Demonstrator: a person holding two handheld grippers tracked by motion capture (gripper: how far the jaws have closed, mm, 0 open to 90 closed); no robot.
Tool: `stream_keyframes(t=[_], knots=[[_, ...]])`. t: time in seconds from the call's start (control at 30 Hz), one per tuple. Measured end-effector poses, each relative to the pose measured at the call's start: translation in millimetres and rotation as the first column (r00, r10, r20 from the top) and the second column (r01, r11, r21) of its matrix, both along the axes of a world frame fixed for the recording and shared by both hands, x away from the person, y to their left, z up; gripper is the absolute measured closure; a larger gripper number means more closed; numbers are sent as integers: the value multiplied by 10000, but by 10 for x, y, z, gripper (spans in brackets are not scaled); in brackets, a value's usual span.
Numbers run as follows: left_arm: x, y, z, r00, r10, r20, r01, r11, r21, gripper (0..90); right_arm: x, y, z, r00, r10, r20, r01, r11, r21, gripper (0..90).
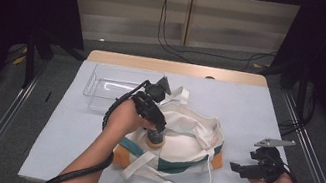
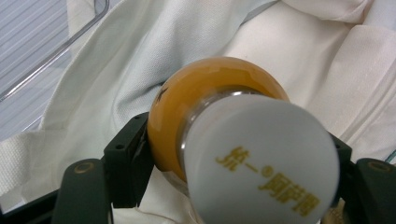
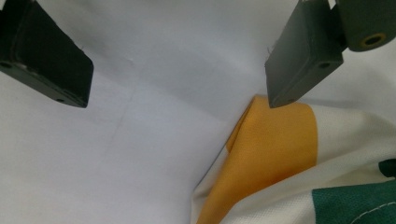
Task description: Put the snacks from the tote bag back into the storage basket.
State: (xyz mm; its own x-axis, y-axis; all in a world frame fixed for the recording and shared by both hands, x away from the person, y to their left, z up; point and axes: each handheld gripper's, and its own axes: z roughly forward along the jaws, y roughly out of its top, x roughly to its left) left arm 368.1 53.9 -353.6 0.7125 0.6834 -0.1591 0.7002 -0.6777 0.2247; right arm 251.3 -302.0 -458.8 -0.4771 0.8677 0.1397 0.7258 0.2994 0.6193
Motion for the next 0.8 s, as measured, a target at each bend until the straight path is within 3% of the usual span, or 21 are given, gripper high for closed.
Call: stream_keyframes(t=[0.2,0.5,0.8], knots=[[-2,-10,7,10000,-10,-62,11,10000,7,305,2,-6,-5,10000,16,4,-16,10000,55,76],[26,-28,125,10000,-73,-65,74,9999,144,306,4,-14,-4,10000,26,-1,-26,10000,11,76],[48,-34,288,9997,-201,-111,207,9982,567,306,3,-25,2,10000,50,-10,-50,10000,73,76]])
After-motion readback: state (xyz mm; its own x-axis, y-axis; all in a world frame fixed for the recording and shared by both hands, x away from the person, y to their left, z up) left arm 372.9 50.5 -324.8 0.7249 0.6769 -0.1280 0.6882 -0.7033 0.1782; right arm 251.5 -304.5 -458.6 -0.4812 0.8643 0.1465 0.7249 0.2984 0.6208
